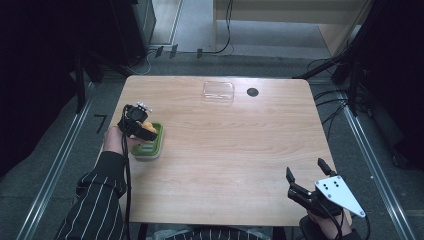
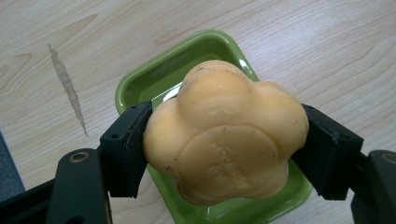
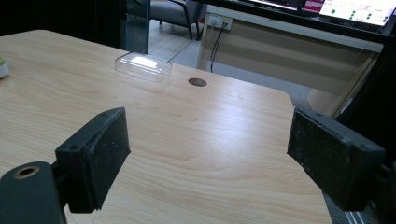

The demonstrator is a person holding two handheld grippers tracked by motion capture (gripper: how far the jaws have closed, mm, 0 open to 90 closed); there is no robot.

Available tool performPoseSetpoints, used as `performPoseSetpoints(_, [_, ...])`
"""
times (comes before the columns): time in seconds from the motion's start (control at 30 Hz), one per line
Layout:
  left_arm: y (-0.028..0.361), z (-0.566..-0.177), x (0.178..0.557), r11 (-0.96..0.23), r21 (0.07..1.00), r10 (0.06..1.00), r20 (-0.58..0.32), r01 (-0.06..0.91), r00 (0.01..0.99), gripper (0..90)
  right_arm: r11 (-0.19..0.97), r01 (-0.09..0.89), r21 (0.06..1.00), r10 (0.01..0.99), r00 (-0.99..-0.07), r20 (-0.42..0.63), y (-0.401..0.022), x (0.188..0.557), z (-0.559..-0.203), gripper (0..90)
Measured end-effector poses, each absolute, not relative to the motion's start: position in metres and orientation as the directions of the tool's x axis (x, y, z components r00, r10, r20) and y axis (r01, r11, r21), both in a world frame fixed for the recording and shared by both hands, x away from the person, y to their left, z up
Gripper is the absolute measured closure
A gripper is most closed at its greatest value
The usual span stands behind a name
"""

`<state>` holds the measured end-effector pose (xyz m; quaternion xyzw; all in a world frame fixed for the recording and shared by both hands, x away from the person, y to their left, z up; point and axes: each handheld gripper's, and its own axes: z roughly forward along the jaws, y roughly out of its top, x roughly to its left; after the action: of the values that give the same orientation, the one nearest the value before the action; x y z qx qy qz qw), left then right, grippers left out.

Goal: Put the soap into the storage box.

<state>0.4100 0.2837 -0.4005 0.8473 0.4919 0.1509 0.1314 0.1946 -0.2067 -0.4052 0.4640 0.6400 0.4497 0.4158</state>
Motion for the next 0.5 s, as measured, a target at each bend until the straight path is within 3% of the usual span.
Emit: performPoseSetpoints(0.5, [0.283,-0.411,0.415,-0.474,0.311,0.88,0.151,0.824,0.45,26.8,0.164,0.221,0.961,0.968,-0.223,-0.114,-0.207,0.195,-0.405,13.3])
